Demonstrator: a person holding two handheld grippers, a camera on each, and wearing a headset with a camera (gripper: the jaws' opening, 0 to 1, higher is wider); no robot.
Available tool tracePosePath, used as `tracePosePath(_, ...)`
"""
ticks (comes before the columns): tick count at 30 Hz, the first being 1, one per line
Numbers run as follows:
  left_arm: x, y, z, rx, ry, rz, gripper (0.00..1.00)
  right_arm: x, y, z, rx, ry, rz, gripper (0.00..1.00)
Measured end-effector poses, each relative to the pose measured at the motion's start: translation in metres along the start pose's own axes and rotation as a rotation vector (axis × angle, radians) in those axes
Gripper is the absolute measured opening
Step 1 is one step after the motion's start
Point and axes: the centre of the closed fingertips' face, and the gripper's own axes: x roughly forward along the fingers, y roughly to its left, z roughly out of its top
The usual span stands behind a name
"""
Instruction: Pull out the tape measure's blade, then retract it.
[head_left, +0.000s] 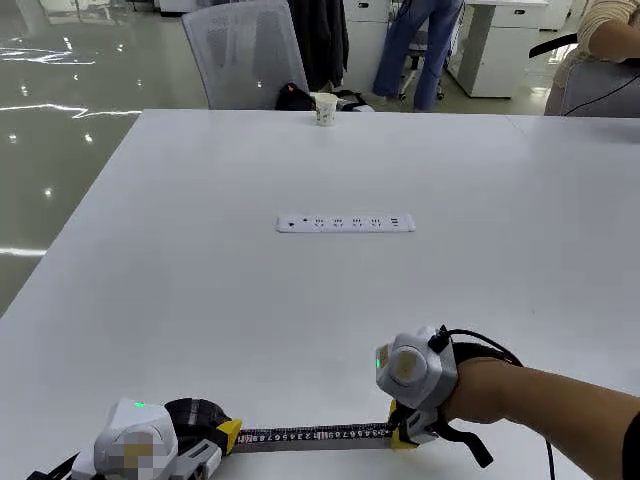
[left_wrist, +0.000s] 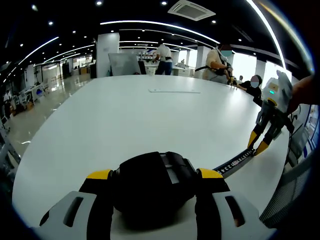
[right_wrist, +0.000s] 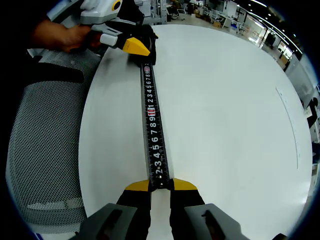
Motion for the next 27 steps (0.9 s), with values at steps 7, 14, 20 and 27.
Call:
tracePosePath(7, -0.0002, -0.0007, -0.001, -0.002, 0.005, -0.001, 0.61, 0.0014, 0.0002, 0.002, -0.001, 0.003, -0.002, 0.1)
tracePosePath(14, 0.0002, -0.0006, -0.0014, -0.004, 0.006, -0.002, 0.61, 0.0013, 0.0006, 0.0044, 0.001, -0.006, 0.002, 0.11)
tracePosePath(20, 0.0011, 0.0002, -0.0013, -0.005, 0.009, -0.002, 0.61, 0.0021, 0.0004, 0.006, 0.002, -0.01, 0.003, 0.11)
tracePosePath(27, 0.0018, 0.0005, -0.0014, -0.005, 0.011, -0.002, 0.61, 0.003, 0.0001, 0.0084, 0.007, -0.02, 0.004, 0.11)
